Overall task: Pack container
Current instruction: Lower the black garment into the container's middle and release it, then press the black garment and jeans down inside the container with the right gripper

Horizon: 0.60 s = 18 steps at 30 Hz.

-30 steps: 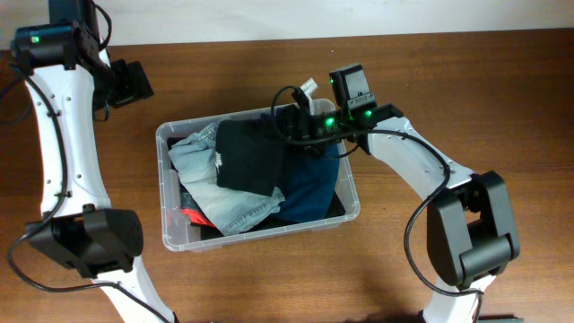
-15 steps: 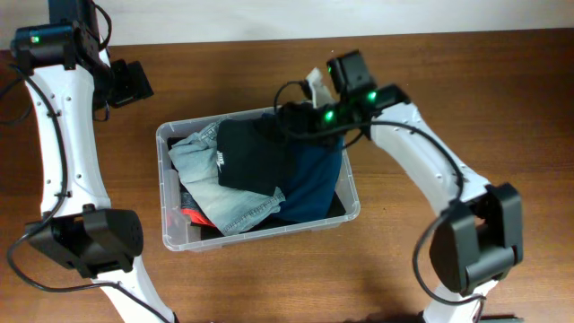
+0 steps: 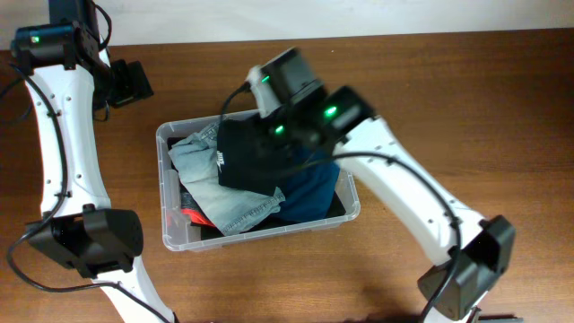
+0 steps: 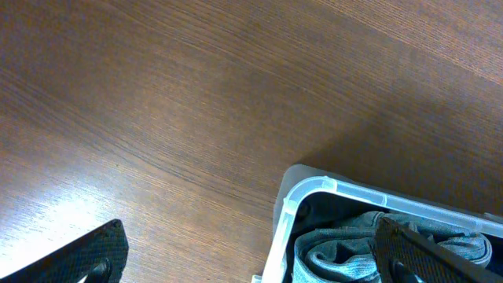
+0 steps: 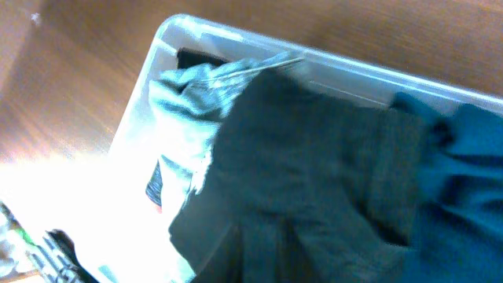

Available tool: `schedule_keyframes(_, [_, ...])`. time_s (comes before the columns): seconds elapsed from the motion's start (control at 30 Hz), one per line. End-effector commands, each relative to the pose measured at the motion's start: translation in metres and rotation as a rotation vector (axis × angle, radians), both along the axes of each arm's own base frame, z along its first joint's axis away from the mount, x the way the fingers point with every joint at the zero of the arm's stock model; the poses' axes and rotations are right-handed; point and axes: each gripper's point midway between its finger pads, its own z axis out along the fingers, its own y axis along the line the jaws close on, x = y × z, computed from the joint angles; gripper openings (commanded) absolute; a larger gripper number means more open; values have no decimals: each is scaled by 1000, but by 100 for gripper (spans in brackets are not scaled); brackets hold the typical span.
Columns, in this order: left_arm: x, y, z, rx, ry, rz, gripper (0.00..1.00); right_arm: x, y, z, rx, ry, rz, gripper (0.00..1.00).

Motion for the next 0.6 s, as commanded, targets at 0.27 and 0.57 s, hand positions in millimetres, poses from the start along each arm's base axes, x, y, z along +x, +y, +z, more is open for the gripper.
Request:
schedule_keyframes(0.27, [-2, 1, 3, -9, -7, 12, 99, -4, 37, -78, -188, -1, 33, 4])
schedule_keyframes(0.57, [-2, 1, 3, -9, -7, 12, 99, 20, 4, -132, -423, -29, -75, 4])
